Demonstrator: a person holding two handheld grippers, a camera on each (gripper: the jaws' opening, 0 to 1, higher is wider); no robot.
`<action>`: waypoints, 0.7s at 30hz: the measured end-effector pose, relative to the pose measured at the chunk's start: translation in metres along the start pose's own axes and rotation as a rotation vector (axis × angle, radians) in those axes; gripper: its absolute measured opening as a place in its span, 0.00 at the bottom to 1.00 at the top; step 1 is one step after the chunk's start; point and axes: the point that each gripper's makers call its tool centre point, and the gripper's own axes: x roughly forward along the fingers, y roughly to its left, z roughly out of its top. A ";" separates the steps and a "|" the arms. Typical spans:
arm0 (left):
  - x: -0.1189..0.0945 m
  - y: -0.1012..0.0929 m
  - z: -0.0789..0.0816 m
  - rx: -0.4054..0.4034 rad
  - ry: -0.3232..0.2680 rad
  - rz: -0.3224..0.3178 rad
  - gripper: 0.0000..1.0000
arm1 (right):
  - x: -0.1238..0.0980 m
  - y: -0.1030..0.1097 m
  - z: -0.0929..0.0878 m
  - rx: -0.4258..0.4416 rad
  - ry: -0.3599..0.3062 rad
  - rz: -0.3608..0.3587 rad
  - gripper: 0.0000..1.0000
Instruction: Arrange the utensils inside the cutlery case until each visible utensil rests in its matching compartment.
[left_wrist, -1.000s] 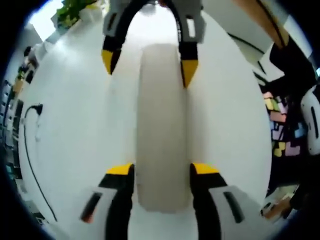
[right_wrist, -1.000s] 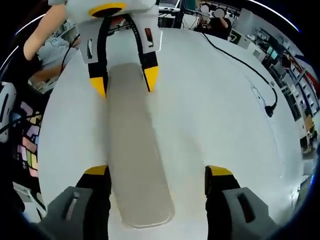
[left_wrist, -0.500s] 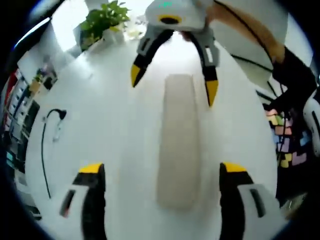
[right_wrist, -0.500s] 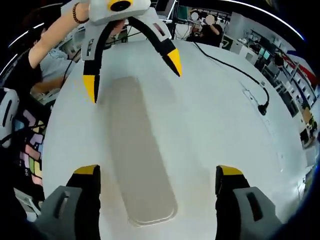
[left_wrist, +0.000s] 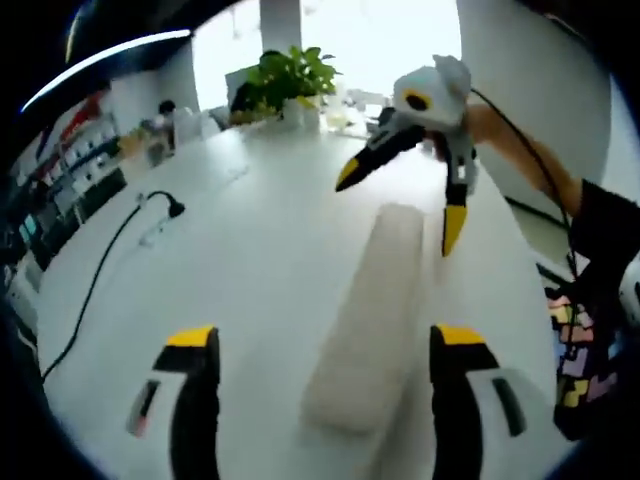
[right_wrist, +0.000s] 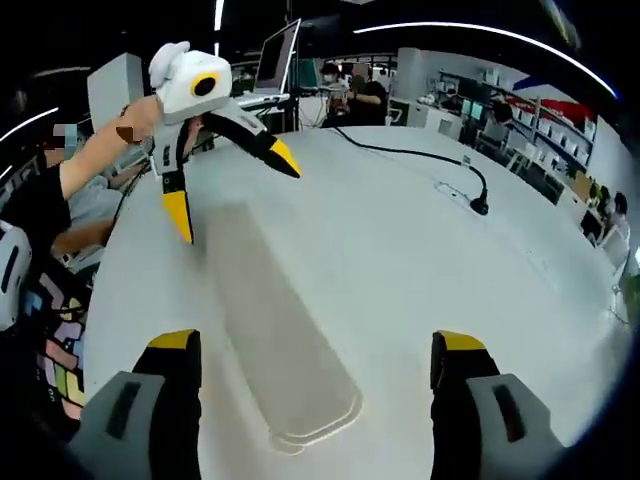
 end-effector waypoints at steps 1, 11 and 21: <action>-0.003 0.003 -0.001 -0.008 -0.021 0.018 0.92 | -0.003 0.000 -0.001 0.000 -0.009 -0.021 0.99; -0.031 0.019 0.009 -0.007 -0.331 0.238 0.96 | -0.018 -0.003 0.002 -0.019 -0.235 -0.235 0.99; -0.078 0.024 -0.003 -0.065 -0.525 0.541 0.98 | -0.037 0.008 0.013 0.026 -0.415 -0.369 0.99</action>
